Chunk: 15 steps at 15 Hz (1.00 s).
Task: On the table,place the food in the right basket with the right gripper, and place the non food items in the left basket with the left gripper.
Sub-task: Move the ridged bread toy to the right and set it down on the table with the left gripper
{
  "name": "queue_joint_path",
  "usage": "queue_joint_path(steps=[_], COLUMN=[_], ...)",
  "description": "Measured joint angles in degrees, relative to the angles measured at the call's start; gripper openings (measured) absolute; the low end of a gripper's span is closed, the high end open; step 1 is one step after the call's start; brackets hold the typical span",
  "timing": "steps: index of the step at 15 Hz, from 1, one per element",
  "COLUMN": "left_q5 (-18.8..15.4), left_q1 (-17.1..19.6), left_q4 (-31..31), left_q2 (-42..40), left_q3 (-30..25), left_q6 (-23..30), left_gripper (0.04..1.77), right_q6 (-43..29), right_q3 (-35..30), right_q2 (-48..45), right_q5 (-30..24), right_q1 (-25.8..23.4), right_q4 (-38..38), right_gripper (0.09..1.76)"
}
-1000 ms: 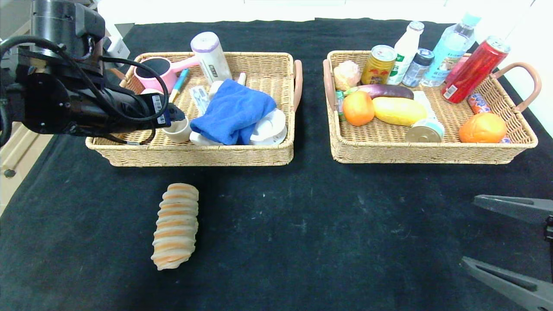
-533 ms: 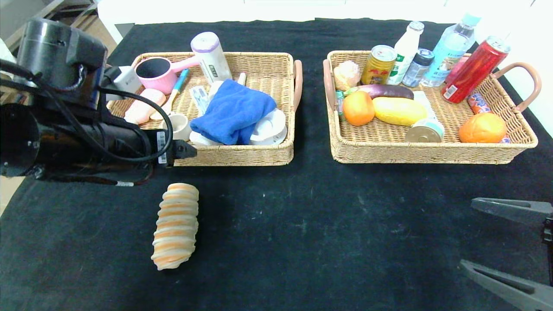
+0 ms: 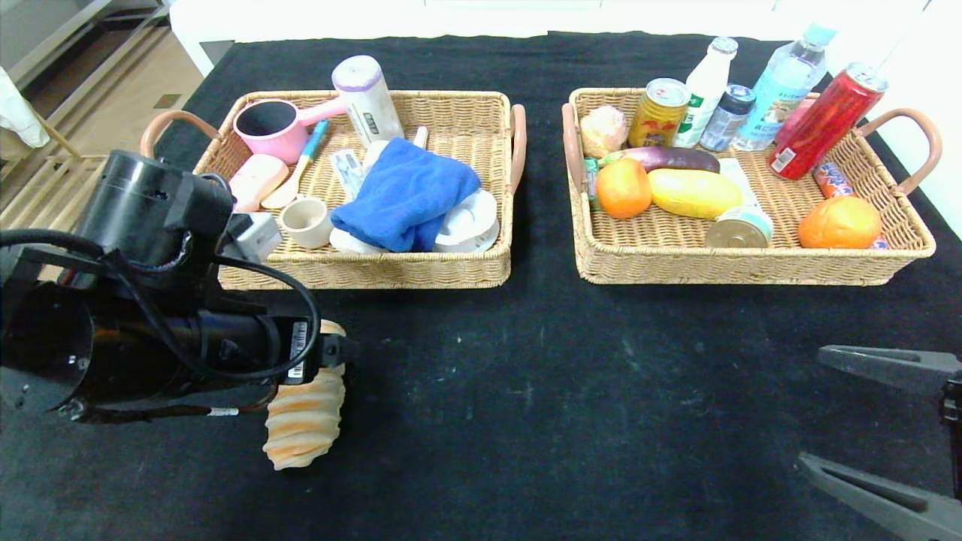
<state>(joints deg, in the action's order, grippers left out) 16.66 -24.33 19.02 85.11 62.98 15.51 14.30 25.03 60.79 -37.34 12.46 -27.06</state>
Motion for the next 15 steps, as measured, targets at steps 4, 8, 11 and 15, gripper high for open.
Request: queue_joint_path(steps=[4,8,11,15], left_q5=[-0.96,-1.57,-2.58,-2.76], left_q1=[0.17,0.27,0.38,0.5], left_q4=[-0.13,-0.13,-0.22,-3.5], left_q2=[-0.2,0.41,1.02,2.23], left_q3=[-2.62,-3.28,-3.66,-4.18], left_q6=[0.8,2.66,2.79,3.15], left_gripper=[1.69,1.7,1.65,1.03], right_q6=[-0.02,-0.05,0.0,0.02], right_q3=[0.0,0.0,-0.09,-0.2], right_q2=[0.01,0.01,0.06,0.32], right_q5=[-0.04,-0.04,-0.04,-0.04], right_q1=[0.0,0.0,0.0,0.07], right_q4=[0.0,0.06,0.09,0.02], right_gripper=[1.71,1.71,1.71,1.71])
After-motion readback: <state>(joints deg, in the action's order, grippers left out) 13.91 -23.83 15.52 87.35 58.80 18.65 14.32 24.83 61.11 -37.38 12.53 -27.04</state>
